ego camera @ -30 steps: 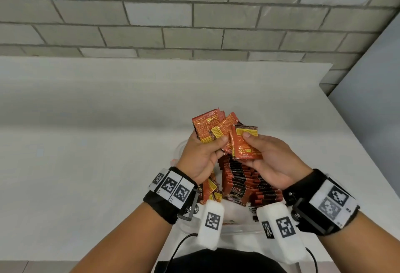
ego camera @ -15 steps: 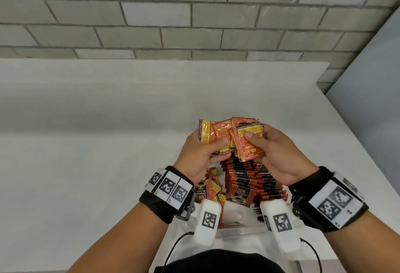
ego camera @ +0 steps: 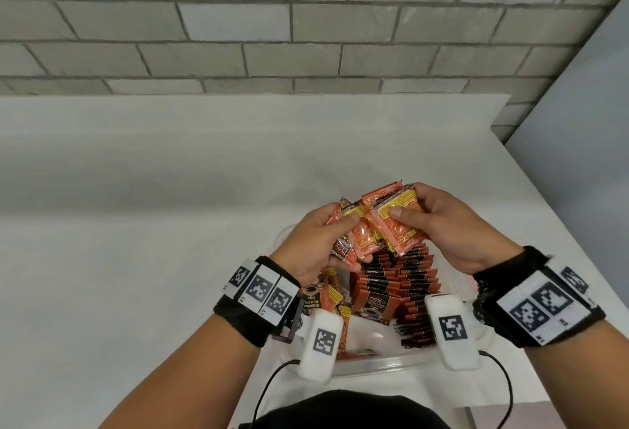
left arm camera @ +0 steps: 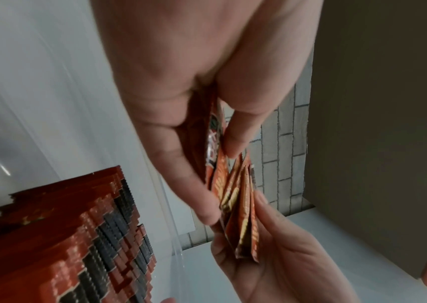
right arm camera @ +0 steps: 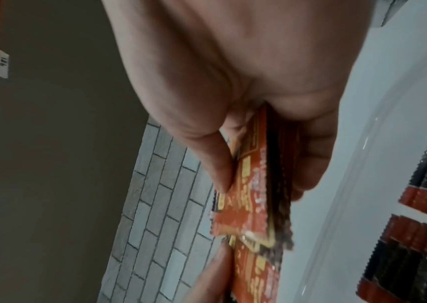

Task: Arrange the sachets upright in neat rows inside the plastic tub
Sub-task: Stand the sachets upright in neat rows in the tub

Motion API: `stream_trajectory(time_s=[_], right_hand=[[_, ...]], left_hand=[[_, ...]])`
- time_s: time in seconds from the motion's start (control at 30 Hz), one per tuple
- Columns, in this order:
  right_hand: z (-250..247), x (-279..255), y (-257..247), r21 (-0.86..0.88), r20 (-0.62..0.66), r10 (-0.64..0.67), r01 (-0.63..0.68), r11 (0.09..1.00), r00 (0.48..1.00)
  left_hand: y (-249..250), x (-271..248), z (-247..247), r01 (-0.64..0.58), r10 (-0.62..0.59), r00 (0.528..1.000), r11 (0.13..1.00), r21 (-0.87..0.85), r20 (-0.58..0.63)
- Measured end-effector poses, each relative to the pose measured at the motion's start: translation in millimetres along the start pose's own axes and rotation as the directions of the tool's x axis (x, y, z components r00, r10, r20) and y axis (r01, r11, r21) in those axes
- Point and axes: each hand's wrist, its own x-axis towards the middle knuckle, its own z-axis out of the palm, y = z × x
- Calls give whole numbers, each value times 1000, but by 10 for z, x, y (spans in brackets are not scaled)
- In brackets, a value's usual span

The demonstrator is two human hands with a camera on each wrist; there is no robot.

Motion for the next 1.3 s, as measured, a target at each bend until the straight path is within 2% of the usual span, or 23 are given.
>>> stream_trajectory(time_s=[0.1,0.23,0.3,0.47,0.57,0.63,0.7,0.73,0.77,0.8,0.83,0.87,0.93,1.03,1.07,1.2,1.3], right_hand=[[-14,-2,16,6,42,6,-6,1000,999],[42,3,26,214,32,12,-19,977,999],[97,10,25,259,30,8,-16,966,1000],[225,-26,-4,302,100,-29,-3,953,995],[271,-65,-10,339,134,-60,11,941,989],[328,-84,17,243,122,-80,49,969,989],[379,-100,48,-35,81,-137,141,989,987],[386,-104,53,-266,55,-180,188,945,982],[377,-103,55,-504,26,-217,201,840,976],[364,-113,42,-668,0,-251,187,721,968],[355,-130,17,-735,-7,-290,192,650,957],[350,-147,-18,-734,19,-329,237,637,944],[347,-184,-80,-671,154,-391,387,632,907],[352,-192,-99,-706,361,-348,497,504,865],[354,-179,-101,-725,378,-345,507,466,859],[384,-133,-131,-778,331,-369,473,414,868],[427,-120,-151,-825,341,-344,454,337,875]], left_hand=[[1,6,16,-29,29,999,999,-22,-13],[13,15,94,-112,96,992,971,-211,-84],[1,4,158,-138,117,988,958,-252,-96],[-4,6,265,-156,164,986,957,-244,12],[4,12,224,-135,173,981,932,-336,86],[-9,17,229,-99,149,983,923,-371,111],[-12,22,245,-57,107,989,910,-410,101],[-28,26,236,-37,91,991,897,-440,103],[-28,23,231,-17,75,992,882,-471,104],[-24,19,220,-2,59,993,869,-495,99],[-12,8,215,11,42,995,863,-506,93],[-8,2,209,17,32,996,864,-504,89],[18,-2,209,33,9,996,888,-458,90],[57,-21,209,71,-22,994,887,-457,111],[59,-17,200,73,-17,992,881,-468,122],[37,-11,165,46,39,986,867,-496,159],[26,7,140,17,57,988,882,-471,142]])
